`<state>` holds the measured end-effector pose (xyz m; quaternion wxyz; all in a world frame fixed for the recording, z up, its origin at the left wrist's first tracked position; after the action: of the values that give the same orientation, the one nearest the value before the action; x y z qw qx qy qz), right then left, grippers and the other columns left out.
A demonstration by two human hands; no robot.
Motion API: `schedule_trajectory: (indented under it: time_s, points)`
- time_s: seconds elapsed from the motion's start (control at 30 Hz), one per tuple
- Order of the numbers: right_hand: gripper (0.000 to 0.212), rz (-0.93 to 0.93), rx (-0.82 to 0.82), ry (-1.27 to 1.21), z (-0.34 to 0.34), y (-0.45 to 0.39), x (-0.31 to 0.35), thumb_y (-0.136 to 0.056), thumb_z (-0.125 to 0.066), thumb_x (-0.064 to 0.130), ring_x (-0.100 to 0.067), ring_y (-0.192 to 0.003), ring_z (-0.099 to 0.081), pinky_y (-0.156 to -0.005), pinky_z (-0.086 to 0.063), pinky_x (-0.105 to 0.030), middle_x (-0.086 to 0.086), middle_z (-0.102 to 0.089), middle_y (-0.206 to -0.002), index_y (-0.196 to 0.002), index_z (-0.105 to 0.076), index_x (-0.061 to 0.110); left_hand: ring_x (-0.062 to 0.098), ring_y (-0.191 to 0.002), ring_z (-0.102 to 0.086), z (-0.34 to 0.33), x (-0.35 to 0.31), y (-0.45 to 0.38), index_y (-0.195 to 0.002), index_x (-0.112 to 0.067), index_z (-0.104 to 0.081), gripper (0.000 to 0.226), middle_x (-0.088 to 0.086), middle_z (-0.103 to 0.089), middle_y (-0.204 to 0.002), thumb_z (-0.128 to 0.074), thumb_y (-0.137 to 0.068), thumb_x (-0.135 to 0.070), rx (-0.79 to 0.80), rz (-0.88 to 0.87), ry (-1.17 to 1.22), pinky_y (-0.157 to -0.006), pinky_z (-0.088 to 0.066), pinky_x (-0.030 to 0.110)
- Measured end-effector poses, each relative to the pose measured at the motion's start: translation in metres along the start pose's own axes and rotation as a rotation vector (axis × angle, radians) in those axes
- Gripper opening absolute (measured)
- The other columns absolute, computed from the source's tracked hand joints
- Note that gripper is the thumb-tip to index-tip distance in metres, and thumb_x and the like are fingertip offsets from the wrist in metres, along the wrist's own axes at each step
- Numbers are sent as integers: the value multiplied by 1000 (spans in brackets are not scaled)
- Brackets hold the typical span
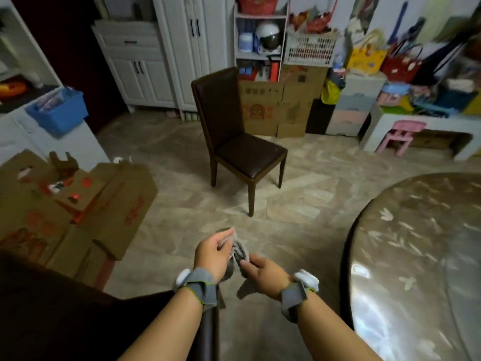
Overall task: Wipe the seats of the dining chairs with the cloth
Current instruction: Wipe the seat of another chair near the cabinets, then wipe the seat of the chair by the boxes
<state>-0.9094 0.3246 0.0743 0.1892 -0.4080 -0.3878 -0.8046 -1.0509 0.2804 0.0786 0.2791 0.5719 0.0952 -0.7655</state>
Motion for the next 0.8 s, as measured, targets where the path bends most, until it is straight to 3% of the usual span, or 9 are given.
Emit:
schedule_trajectory:
  time_s: [0.13,0.27,0.33,0.4,0.47,0.53,0.63,0.7,0.8]
  points:
    - [32,22,-175,-96,85,-26,13,-102,-42,30,-16,-106,-56,-89,-39,-21,-6,-64,-116,-121,-61,13,10,-105,-63,-36,-61,-46,-103,-29,-69,31,-5,-69,-110,-57,-91,-3,75,-104,44,-95,-47,24]
    - [34,60,-245,-246,151,-59,19,-103,-35,35,-20,-110,-60,-89,-46,-20,-8,-61,-123,-125,-57,19,14,-98,-67,-57,-107,-99,-94,-28,-73,33,0,-73,-103,-61,-87,2,183,-202,95,-92,-50,30]
    - [38,77,-225,-186,163,-79,12,-103,-36,30,-27,-128,-48,-106,-40,-35,-11,-49,-140,-136,-47,16,13,-93,-67,-59,-119,-116,-98,-20,-71,31,4,-73,-100,-62,-85,6,288,-192,159,-85,-52,26]
    - [55,94,-235,-220,181,-106,19,-91,-49,53,-28,-135,-39,-113,-32,-44,-5,-39,-149,-140,-38,31,11,-91,-67,-66,-128,-144,-102,-13,-70,30,4,-73,-97,-62,-84,9,398,-183,209,-81,-53,22]
    - [71,53,-243,-525,201,-149,22,-76,-57,71,-27,-128,-49,-110,-37,-48,-2,-48,-143,-137,-39,40,10,-91,-67,-72,-133,-187,-103,-10,-69,29,2,-73,-96,-63,-82,10,472,-187,231,-81,-52,22]
    - [52,24,-191,-830,215,-198,38,-89,-58,51,-29,-119,-58,-104,-44,-48,-12,-59,-130,-132,-49,25,10,-88,-67,-78,-130,-237,-100,-9,-67,28,2,-72,-95,-65,-80,11,494,-168,219,-80,-52,21]
    - [25,66,-274,-774,236,-243,63,-98,-50,16,-26,-101,-65,-92,-53,-37,-15,-68,-106,-119,-63,12,13,-84,-61,-81,-123,-292,-96,-14,-62,29,4,-64,-97,-75,-76,2,451,-98,127,-80,-50,24]
    - [25,94,-376,-675,253,-279,82,-99,-46,12,-16,-94,-64,-84,-53,-25,-7,-68,-100,-119,-62,13,14,-91,-57,-76,-111,-334,-104,-21,-57,49,0,-58,-108,-84,-64,-23,452,-38,32,-87,-49,28]
    - [26,184,-446,-537,283,-333,106,-99,-48,14,-10,-103,-62,-88,-50,-19,-1,-66,-111,-119,-62,21,10,-116,-51,-77,-102,-393,-129,-24,-42,85,-7,-49,-126,-79,-57,-51,565,44,-135,-100,-46,26]
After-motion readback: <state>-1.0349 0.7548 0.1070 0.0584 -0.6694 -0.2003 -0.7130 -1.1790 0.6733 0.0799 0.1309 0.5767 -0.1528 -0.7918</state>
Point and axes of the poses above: each hand's wrist, its own y-axis away from the middle knuckle, its own z-axis out of the back of the hand, x = y × z, the point moved 2 cm from there along -y, towards the middle knuckle
